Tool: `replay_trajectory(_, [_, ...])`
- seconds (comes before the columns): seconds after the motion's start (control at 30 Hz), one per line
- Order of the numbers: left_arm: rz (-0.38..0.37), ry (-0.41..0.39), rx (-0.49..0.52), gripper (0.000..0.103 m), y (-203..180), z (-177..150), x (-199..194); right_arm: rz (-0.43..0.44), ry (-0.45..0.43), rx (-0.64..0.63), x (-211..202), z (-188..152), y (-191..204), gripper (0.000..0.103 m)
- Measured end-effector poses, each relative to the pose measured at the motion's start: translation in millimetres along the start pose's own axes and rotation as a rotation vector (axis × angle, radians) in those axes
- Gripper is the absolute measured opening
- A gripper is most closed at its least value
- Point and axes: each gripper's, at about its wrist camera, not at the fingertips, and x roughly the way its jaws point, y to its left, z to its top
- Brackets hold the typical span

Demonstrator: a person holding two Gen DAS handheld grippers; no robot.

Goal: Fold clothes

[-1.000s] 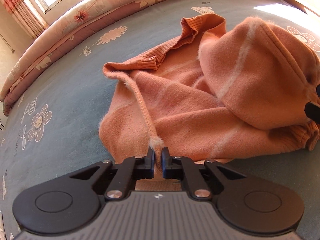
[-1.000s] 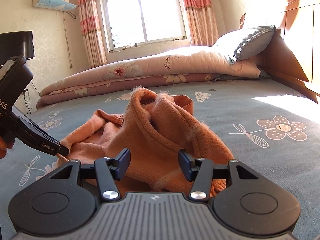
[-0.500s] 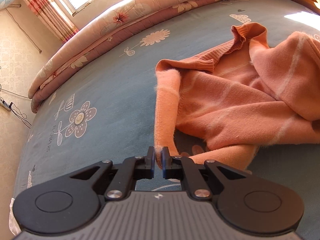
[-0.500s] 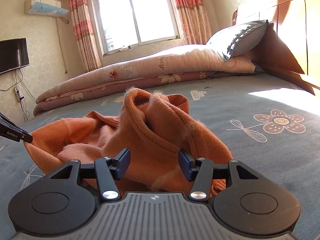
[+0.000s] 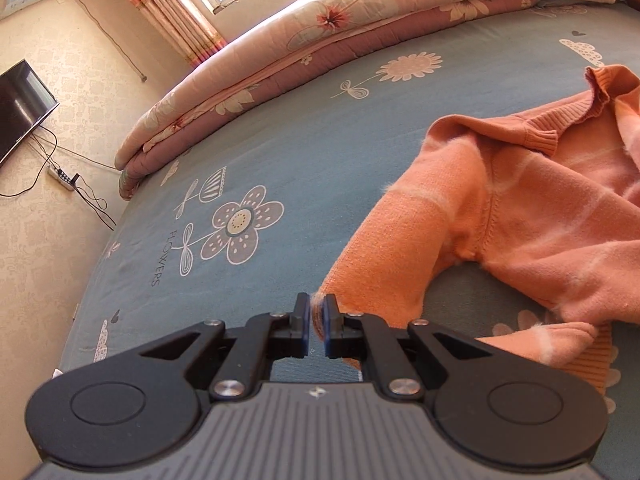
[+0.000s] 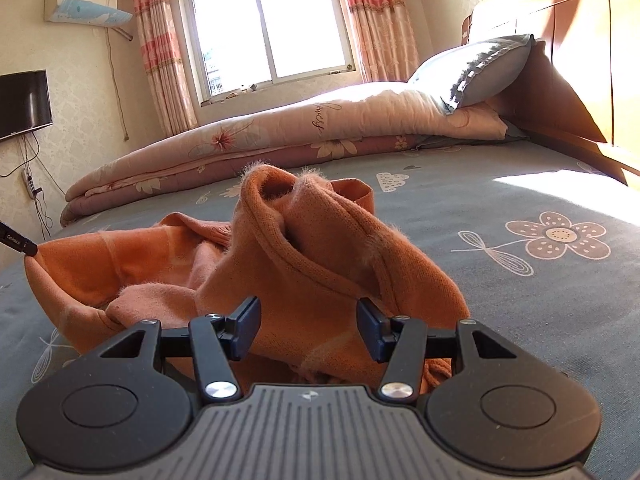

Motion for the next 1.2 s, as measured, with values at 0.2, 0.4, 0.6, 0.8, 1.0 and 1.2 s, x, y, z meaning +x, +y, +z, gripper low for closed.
replay_trajectory(0.2, [0.044,0.020,-0.085,0.004,21.1,-6.4,36.4,-0.006,0.005,-0.022,4.2,-1.4,2.9,0.058])
replay_trajectory(0.4, [-0.173,0.079,-0.393,0.005,55.1,-29.2,63.9,-0.016,0.009,-0.055,9.9,-3.1,8.7,0.058])
replay_trajectory(0.6, [-0.403,0.127,-0.563,0.013,55.3,-49.8,73.0,-0.024,0.013,-0.088,14.6,-7.1,15.9,0.058])
replay_trajectory(0.8, [-0.487,0.145,-0.527,0.035,9.9,-52.5,64.7,-0.011,0.012,-0.081,12.9,-8.7,16.3,0.058])
replay_trajectory(1.0, [-0.524,0.091,-0.670,0.036,11.2,-67.4,57.9,-0.003,0.004,-0.061,8.4,-6.3,12.6,0.058])
replay_trajectory(1.2, [-0.635,-0.009,-0.815,0.040,19.4,-90.4,51.9,0.007,-0.002,-0.032,5.7,-4.6,8.4,0.058])
